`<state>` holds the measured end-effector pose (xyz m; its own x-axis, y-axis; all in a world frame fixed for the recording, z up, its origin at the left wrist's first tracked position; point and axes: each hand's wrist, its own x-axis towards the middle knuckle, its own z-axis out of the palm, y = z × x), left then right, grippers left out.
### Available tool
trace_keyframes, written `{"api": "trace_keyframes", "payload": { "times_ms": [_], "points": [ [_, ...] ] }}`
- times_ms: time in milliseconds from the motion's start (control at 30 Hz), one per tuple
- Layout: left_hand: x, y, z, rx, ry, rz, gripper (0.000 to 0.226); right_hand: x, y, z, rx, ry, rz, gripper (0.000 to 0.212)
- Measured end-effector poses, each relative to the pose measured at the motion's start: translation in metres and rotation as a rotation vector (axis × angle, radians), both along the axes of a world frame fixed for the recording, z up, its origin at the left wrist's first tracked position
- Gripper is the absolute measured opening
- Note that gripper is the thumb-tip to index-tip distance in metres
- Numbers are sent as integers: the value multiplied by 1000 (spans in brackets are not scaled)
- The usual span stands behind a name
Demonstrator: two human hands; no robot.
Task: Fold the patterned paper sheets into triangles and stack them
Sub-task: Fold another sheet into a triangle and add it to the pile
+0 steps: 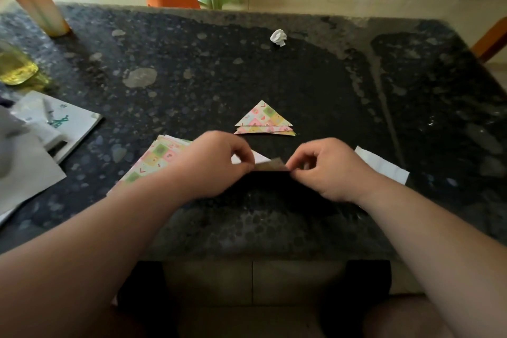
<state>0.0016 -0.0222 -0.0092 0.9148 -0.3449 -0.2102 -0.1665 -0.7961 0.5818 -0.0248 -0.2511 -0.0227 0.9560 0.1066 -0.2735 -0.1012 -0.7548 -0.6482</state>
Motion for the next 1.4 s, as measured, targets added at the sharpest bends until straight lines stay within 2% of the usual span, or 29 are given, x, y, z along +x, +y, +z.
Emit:
{"api": "trace_keyframes", "payload": {
  "times_ms": [133,267,333,400,567,800,1033,1133,1200,1300,1400],
  "points": [
    [-9,-1,-2,185,133,-172,7,-3,3,4,-116,185,153,19],
    [-9,-2,-8,113,328,-86,6,-2,10,2,-80,216,179,19],
    [-8,-1,-9,74,369,-40,6,-2,13,-2,-37,209,138,14],
    [-7,-2,-9,81,376,-41,9,-2,15,-5,-42,195,98,9],
    [-6,-6,-11,130,326,-50,12,4,19,-9,-78,203,50,16],
    [-4,-7,-12,84,427,49,16,8,17,-13,-30,205,23,12],
    [-3,-8,-8,140,433,8,17,8,23,-16,8,127,-38,12],
    [-11,-11,0,303,274,-70,7,10,26,-15,-2,141,-29,12],
    [-27,-15,4,420,80,-167,37,10,28,-15,-20,156,-17,12],
    [-63,-18,5,451,-98,-389,78,7,30,-18,-30,127,-17,12],
    [-81,-18,-10,491,-16,-531,98,7,32,-20,-30,82,-45,13]
  ]
}}
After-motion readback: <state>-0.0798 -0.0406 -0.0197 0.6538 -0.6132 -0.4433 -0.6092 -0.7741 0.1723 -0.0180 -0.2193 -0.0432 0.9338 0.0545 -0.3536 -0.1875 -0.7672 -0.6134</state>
